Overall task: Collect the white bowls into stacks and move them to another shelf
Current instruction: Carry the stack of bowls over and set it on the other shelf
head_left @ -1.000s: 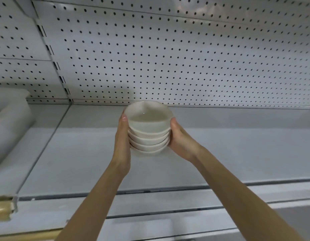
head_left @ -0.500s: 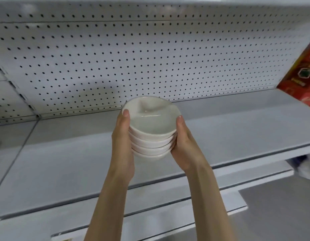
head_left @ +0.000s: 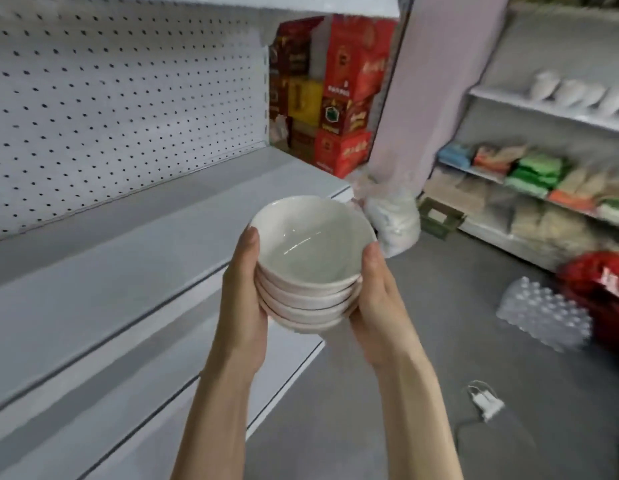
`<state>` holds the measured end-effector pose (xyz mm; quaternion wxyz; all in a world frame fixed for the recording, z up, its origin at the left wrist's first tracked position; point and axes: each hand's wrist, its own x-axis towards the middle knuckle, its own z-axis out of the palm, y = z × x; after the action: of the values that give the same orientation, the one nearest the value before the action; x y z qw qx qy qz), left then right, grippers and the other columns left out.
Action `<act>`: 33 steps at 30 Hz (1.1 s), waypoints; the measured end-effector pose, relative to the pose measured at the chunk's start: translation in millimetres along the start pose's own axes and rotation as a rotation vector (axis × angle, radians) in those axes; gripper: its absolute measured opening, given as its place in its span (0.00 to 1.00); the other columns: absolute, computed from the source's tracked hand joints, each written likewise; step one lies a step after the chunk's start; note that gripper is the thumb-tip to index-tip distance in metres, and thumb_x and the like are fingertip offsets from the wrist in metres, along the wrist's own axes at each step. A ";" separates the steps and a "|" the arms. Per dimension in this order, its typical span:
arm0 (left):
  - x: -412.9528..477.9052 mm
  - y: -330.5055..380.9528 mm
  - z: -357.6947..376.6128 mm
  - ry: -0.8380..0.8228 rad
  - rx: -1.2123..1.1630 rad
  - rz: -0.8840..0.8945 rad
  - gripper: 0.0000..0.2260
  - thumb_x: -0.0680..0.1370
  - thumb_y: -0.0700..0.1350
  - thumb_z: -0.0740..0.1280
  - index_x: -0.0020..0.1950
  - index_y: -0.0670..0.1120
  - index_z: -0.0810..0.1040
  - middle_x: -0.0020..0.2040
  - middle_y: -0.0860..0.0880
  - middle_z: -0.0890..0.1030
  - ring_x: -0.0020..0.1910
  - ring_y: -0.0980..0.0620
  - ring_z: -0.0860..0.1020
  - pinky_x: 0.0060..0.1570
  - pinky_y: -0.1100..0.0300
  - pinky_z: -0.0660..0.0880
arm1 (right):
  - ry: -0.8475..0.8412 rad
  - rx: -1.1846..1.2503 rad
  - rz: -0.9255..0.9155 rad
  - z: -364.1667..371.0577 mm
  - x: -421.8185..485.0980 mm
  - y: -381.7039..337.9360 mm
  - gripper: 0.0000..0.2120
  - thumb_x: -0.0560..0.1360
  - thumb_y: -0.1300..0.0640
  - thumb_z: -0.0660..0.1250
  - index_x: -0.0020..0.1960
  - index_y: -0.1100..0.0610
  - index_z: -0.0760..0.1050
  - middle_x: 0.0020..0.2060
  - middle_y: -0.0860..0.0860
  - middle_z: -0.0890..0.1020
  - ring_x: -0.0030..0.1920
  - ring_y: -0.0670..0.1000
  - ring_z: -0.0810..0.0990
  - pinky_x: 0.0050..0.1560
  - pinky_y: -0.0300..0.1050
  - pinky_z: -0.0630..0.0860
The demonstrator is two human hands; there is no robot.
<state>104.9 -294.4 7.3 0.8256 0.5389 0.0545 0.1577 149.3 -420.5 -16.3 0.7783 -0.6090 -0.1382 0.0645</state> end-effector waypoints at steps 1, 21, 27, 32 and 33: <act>1.9 -10.6 22.0 -0.055 -0.009 -0.014 0.20 0.78 0.57 0.56 0.59 0.48 0.79 0.56 0.49 0.84 0.58 0.54 0.80 0.56 0.55 0.73 | 0.043 -0.003 -0.006 -23.9 -3.2 -8.5 0.36 0.68 0.33 0.62 0.71 0.50 0.67 0.65 0.46 0.77 0.66 0.45 0.74 0.67 0.46 0.69; 187.5 -186.6 323.0 -0.595 -0.067 -0.169 0.31 0.71 0.65 0.62 0.69 0.50 0.74 0.65 0.50 0.78 0.67 0.53 0.74 0.71 0.47 0.64 | 0.511 -0.178 -0.087 -338.3 118.0 -66.8 0.55 0.53 0.19 0.65 0.72 0.49 0.66 0.65 0.46 0.77 0.67 0.45 0.73 0.72 0.53 0.64; 294.4 -187.8 399.0 -0.821 -0.056 -0.092 0.28 0.73 0.56 0.67 0.71 0.48 0.69 0.66 0.48 0.77 0.67 0.50 0.73 0.70 0.48 0.66 | 0.479 -0.316 -0.188 -407.2 211.3 -95.7 0.51 0.61 0.26 0.69 0.75 0.51 0.59 0.67 0.46 0.75 0.69 0.49 0.71 0.72 0.57 0.64; 348.9 -222.2 463.0 -0.994 -0.046 -0.143 0.44 0.62 0.55 0.79 0.74 0.52 0.64 0.69 0.50 0.74 0.69 0.52 0.72 0.64 0.59 0.72 | 0.528 -0.288 -0.190 -480.1 257.2 -101.9 0.40 0.68 0.39 0.71 0.74 0.49 0.60 0.66 0.47 0.75 0.69 0.49 0.72 0.71 0.59 0.66; 358.4 -233.9 479.4 -0.999 -0.037 -0.148 0.45 0.61 0.56 0.80 0.74 0.53 0.64 0.69 0.51 0.74 0.68 0.52 0.72 0.63 0.60 0.72 | 0.550 -0.282 -0.189 -498.4 266.0 -102.4 0.38 0.68 0.41 0.69 0.74 0.48 0.60 0.66 0.45 0.75 0.68 0.48 0.72 0.71 0.58 0.66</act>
<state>615.2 -684.7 21.9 0.7693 0.5285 -0.3120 -0.1777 542.3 -838.3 9.4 0.6969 -0.6901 0.0139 -0.1948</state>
